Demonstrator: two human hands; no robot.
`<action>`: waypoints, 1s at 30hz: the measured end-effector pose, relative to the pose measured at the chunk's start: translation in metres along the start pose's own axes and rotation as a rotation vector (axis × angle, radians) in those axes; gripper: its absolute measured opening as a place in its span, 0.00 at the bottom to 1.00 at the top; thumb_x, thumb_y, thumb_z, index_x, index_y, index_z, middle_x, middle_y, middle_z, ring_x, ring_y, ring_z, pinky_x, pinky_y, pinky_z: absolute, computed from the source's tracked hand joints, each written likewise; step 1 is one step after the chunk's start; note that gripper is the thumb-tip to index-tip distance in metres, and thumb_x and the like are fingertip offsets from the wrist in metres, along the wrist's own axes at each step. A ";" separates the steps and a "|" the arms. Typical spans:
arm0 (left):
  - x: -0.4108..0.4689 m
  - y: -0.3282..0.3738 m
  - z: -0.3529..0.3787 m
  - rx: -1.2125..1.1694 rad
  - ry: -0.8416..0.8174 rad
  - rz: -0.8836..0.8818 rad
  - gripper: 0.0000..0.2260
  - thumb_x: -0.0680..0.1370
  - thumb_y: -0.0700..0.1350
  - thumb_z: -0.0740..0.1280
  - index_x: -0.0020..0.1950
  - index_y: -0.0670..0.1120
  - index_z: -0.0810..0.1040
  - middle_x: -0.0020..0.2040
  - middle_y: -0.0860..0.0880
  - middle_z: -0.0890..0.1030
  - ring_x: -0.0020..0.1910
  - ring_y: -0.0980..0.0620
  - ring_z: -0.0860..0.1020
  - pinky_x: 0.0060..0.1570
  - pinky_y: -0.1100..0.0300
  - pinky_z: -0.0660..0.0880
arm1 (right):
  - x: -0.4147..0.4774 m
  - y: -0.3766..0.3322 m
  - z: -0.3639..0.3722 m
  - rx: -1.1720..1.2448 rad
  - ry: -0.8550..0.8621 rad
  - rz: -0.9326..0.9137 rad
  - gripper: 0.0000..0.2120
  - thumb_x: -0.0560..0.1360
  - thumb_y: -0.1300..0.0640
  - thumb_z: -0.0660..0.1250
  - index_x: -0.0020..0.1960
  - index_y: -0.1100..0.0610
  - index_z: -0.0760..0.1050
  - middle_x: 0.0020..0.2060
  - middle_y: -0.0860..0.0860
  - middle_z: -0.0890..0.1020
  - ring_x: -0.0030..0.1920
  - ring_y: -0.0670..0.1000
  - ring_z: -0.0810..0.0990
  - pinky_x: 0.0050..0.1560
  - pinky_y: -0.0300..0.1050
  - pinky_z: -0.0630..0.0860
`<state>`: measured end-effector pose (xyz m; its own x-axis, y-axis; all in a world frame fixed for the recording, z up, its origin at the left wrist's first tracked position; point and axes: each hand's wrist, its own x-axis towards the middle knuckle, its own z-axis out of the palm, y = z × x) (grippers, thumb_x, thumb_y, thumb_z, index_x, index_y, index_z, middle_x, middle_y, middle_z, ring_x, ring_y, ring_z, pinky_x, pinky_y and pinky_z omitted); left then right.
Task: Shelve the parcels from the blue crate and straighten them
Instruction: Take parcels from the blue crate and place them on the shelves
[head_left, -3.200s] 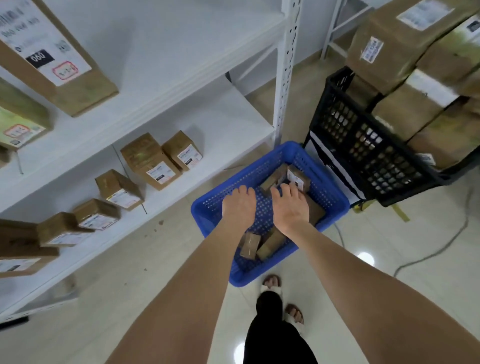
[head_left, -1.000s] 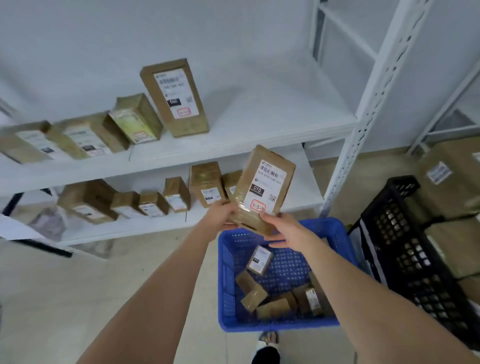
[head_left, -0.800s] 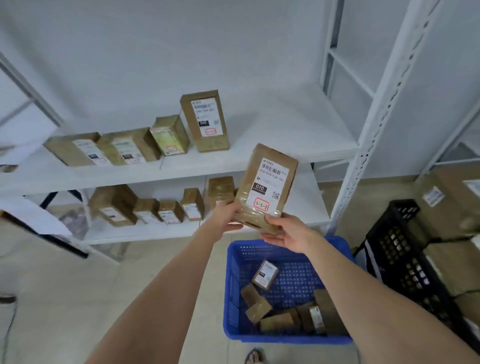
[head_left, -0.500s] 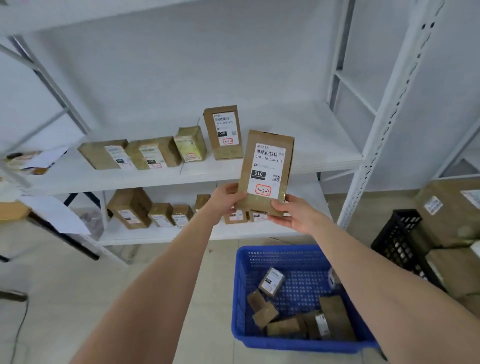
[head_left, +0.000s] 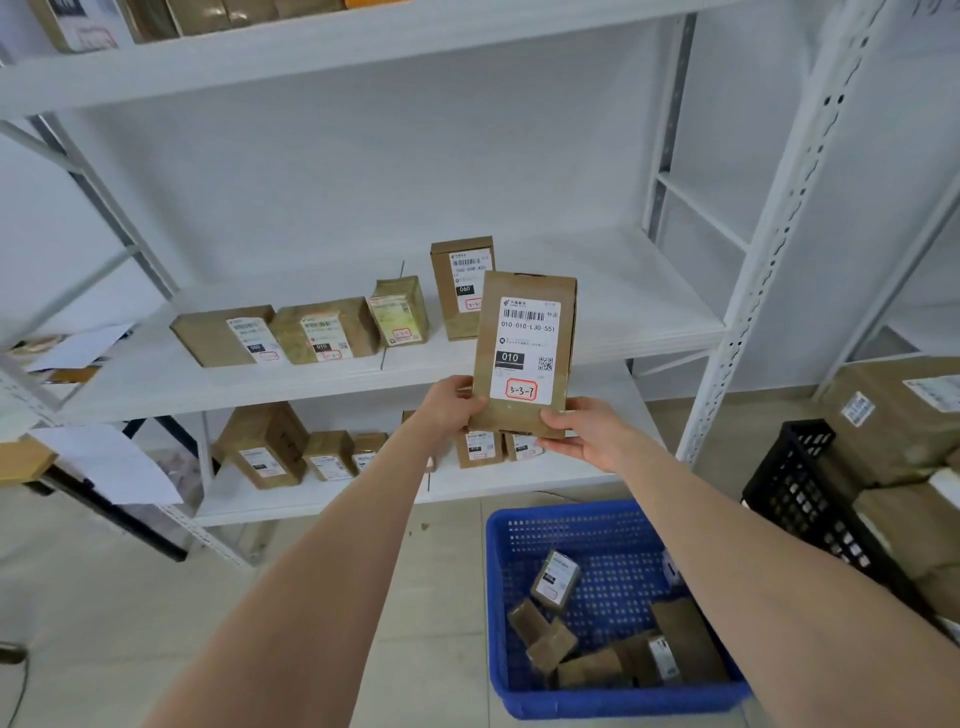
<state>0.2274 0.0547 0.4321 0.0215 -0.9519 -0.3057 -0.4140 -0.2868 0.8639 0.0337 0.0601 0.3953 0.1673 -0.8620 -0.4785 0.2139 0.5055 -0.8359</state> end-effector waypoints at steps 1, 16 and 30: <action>-0.001 0.000 -0.003 -0.002 -0.012 -0.003 0.21 0.79 0.38 0.64 0.71 0.42 0.67 0.62 0.41 0.76 0.57 0.42 0.77 0.51 0.52 0.76 | -0.001 0.000 0.002 -0.004 0.005 -0.001 0.20 0.74 0.68 0.70 0.64 0.63 0.71 0.56 0.58 0.80 0.54 0.58 0.82 0.55 0.55 0.80; 0.006 -0.008 -0.013 0.048 -0.109 -0.049 0.21 0.75 0.29 0.62 0.67 0.43 0.73 0.56 0.44 0.80 0.58 0.41 0.78 0.58 0.46 0.76 | -0.004 0.014 0.004 -0.314 0.044 0.178 0.14 0.75 0.57 0.71 0.58 0.60 0.74 0.51 0.58 0.83 0.47 0.56 0.85 0.53 0.50 0.81; 0.073 0.056 0.026 0.084 0.058 0.089 0.31 0.76 0.42 0.68 0.76 0.46 0.59 0.65 0.43 0.75 0.62 0.43 0.74 0.63 0.44 0.72 | 0.043 -0.021 -0.047 -0.120 0.140 -0.015 0.20 0.74 0.69 0.69 0.64 0.61 0.71 0.51 0.54 0.80 0.51 0.53 0.80 0.53 0.49 0.80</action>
<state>0.1820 -0.0283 0.4473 0.0331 -0.9785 -0.2036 -0.4915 -0.1933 0.8491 -0.0083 0.0110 0.3797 0.0271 -0.8702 -0.4919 0.0980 0.4921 -0.8650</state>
